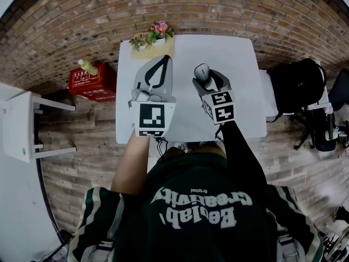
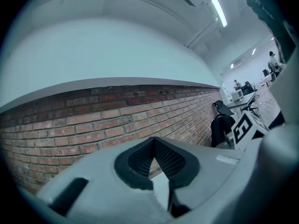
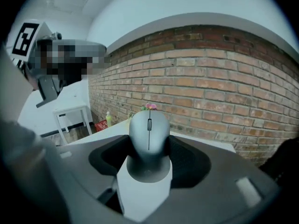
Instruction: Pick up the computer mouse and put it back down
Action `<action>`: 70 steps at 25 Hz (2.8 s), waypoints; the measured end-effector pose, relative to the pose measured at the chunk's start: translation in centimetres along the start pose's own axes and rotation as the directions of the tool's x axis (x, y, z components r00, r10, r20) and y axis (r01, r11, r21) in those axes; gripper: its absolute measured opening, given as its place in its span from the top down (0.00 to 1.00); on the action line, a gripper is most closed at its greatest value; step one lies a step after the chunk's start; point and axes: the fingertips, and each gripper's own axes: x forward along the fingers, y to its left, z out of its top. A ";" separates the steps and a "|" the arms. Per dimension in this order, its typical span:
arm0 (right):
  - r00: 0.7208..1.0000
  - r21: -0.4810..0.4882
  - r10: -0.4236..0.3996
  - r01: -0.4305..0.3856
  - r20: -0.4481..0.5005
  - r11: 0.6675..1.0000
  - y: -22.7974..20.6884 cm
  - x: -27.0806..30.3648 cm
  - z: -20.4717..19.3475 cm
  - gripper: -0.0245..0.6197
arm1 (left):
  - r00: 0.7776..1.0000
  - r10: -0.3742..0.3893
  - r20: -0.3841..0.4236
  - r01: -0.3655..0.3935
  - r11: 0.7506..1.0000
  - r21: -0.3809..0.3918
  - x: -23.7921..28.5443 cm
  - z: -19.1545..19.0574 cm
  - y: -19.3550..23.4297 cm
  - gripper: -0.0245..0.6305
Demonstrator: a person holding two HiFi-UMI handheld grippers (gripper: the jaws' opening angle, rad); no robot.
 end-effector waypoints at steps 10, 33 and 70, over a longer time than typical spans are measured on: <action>0.958 0.094 0.106 -0.084 -0.266 0.992 2.8 2.7 -10.2 0.52 | 0.998 0.049 -0.041 -0.050 0.999 -0.010 -1.1 -1.6 1.1 0.95; 0.831 0.086 0.109 -0.074 -0.545 0.994 6.7 3.3 -21.3 0.52 | 0.989 0.120 -0.084 -0.124 0.992 -0.040 -3.9 -5.0 3.4 0.95; 0.951 -0.083 0.025 0.001 0.309 0.997 2.4 -5.5 12.9 0.42 | 0.999 0.032 -0.018 -0.034 0.997 -0.071 -1.3 -1.5 3.8 0.95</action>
